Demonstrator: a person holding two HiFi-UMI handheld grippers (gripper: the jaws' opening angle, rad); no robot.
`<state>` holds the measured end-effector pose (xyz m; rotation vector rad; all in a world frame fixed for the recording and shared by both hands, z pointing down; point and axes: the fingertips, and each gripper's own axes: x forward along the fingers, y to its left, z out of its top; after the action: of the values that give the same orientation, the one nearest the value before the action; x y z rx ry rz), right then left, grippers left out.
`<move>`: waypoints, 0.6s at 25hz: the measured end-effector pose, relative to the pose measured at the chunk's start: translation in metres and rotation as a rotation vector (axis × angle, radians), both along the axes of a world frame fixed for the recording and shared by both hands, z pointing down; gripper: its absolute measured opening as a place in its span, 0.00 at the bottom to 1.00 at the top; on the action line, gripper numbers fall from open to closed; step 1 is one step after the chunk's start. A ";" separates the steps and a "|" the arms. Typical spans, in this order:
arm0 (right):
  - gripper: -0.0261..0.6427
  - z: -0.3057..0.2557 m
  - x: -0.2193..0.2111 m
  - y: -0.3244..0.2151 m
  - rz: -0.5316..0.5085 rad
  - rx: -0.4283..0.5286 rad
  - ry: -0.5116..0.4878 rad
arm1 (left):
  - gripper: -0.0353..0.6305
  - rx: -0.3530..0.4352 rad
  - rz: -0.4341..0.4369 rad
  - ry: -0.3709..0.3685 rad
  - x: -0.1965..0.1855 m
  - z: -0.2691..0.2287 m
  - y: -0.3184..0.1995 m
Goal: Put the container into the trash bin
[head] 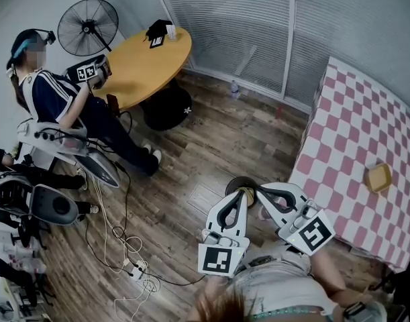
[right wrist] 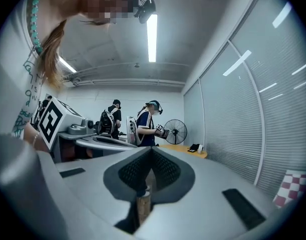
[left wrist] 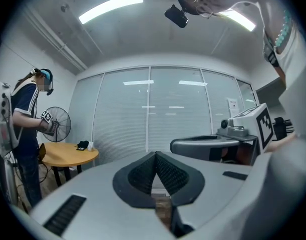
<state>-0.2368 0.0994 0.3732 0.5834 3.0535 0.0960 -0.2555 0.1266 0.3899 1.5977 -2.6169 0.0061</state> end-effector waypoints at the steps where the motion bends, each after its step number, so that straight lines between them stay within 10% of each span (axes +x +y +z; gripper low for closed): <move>1: 0.03 0.000 0.000 0.000 0.001 0.000 0.001 | 0.06 -0.001 0.002 0.002 0.001 0.000 0.000; 15: 0.03 0.006 0.003 0.003 0.013 0.028 0.017 | 0.06 -0.001 0.027 0.007 0.009 0.000 -0.001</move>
<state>-0.2341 0.1026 0.3791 0.5689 3.0778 0.1344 -0.2462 0.1260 0.3900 1.6300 -2.5896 0.0038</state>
